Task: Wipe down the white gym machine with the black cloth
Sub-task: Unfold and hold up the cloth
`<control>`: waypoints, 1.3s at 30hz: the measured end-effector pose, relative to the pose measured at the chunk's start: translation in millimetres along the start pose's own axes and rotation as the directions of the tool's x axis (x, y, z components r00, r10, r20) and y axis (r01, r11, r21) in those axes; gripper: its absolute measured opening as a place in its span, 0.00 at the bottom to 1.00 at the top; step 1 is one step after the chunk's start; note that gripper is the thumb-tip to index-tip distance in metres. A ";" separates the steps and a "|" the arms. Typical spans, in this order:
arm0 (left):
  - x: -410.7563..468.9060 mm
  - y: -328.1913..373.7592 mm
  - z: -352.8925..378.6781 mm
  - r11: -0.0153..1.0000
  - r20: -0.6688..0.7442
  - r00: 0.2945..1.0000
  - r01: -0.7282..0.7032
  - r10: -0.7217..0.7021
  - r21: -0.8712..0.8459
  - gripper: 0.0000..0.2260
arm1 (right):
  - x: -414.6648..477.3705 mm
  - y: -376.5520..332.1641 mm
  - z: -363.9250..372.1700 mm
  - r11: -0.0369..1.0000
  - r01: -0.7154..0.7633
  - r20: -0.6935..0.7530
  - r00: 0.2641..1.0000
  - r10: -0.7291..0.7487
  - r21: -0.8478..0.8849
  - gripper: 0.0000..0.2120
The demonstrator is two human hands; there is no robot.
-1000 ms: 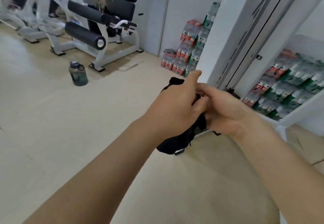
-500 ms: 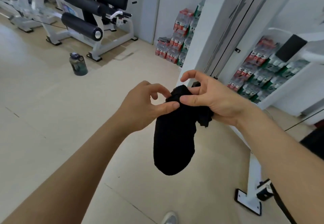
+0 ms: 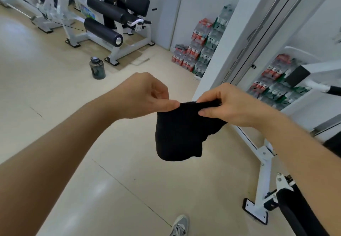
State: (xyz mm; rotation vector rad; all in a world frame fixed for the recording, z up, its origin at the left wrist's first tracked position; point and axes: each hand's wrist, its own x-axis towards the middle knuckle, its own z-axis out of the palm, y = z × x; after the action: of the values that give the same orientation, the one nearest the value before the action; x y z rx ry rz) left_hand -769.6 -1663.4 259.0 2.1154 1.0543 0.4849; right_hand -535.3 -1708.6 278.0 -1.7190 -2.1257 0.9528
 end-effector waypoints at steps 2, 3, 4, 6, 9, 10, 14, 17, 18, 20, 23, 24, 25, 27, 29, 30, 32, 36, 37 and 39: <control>-9.0 -6.4 -15.4 0.999 -0.079 0.997 0.007 -0.010 -0.032 0.13 | 3.9 -8.3 3.2 0.962 0.012 -0.047 0.999 0.001 0.274 0.10; -13.2 -10.3 -23.5 1.000 -0.132 0.991 0.003 -0.006 -0.026 0.13 | 6.8 -12.9 6.2 0.917 0.030 -0.081 0.997 0.002 0.397 0.10; -16.4 -13.9 -31.6 1.000 -0.187 0.982 -0.007 0.006 -0.006 0.12 | 11.1 -17.1 10.0 0.858 0.049 -0.112 0.994 0.010 0.511 0.12; -21.4 -17.6 -47.6 0.999 -0.281 0.959 -0.039 0.046 0.031 0.12 | 21.0 -26.2 16.7 0.731 0.067 -0.153 0.987 0.052 0.679 0.14; -23.6 -15.8 -71.7 0.994 -0.341 0.935 -0.071 0.097 0.087 0.14 | 32.6 -41.4 18.1 0.665 0.118 -0.202 0.978 0.051 0.738 0.15; -22.1 -15.7 -80.1 0.994 -0.339 0.936 -0.073 0.098 0.084 0.14 | 35.4 -47.0 16.5 0.655 0.144 -0.214 0.976 0.028 0.741 0.15; -8.1 -16.2 -115.0 0.996 -0.247 0.966 -0.089 0.079 -0.027 0.11 | 49.8 -64.8 5.9 0.600 0.251 -0.280 0.959 -0.046 0.760 0.18; 9.8 -17.4 -134.9 0.916 -0.162 0.985 -0.111 0.052 -0.385 0.12 | 75.1 -65.9 0.3 0.376 0.339 -0.361 0.932 -0.012 0.862 0.19; 18.1 -17.4 -138.6 0.831 -0.126 0.991 -0.105 0.043 -0.546 0.13 | 84.9 -65.6 4.0 0.270 0.318 -0.320 0.947 -0.037 0.909 0.17; 40.1 -19.2 -142.3 0.658 -0.093 0.995 -0.091 0.032 -0.747 0.14 | 107.3 -63.2 19.8 0.181 0.160 -0.145 0.985 -0.093 0.970 0.18; 81.3 -36.0 -152.9 0.506 -0.167 0.979 -0.084 -0.119 -0.859 0.14 | 146.8 -67.5 31.2 0.314 0.085 -0.096 0.995 0.019 0.946 0.20; 93.2 -48.1 -155.8 0.452 -0.192 0.961 -0.082 -0.201 -0.888 0.15 | 159.1 -71.2 28.4 0.332 0.106 -0.139 0.987 0.079 0.937 0.18; 104.3 -65.4 -157.9 0.398 -0.202 0.940 -0.080 -0.275 -0.914 0.15 | 171.3 -74.0 22.9 0.337 0.127 -0.182 0.973 0.138 0.933 0.17; 119.6 -103.0 -156.8 0.328 -0.087 0.933 0.035 -0.350 -0.944 0.17 | 196.4 -78.6 10.0 0.348 0.146 -0.234 0.946 0.224 0.926 0.14; 122.7 -134.0 -145.5 0.333 0.161 0.932 0.272 -0.324 -0.903 0.25 | 223.3 -84.7 0.3 0.368 0.135 -0.250 0.925 0.286 0.920 0.11; 122.8 -144.3 -138.4 0.360 0.246 0.928 0.339 -0.279 -0.869 0.27 | 236.1 -88.3 -3.3 0.370 0.124 -0.249 0.917 0.312 0.921 0.10; 127.7 -157.4 -133.3 0.421 0.256 0.948 0.314 -0.191 -0.851 0.22 | 260.5 -94.4 -10.8 0.389 0.085 -0.234 0.906 0.352 0.917 0.11; 160.6 -186.5 -165.0 0.341 0.052 0.963 0.143 -0.264 -0.929 0.10 | 308.3 -104.9 -22.6 0.628 -0.096 -0.239 0.872 0.427 0.772 0.13; 170.0 -193.6 -176.2 0.303 0.029 0.961 0.115 -0.277 -0.946 0.12 | 319.4 -106.4 -24.2 0.696 -0.150 -0.265 0.852 0.451 0.702 0.13; 185.7 -206.2 -199.3 0.250 0.006 0.957 0.082 -0.290 -0.965 0.16 | 343.1 -109.4 -27.0 0.765 -0.211 -0.345 0.798 0.494 0.608 0.13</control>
State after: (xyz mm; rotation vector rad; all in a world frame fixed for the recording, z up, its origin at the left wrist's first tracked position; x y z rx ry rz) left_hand -888.5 -1343.5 244.6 0.7947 0.7307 0.9180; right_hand -699.7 -1387.5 295.8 -1.8306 -1.0698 0.9555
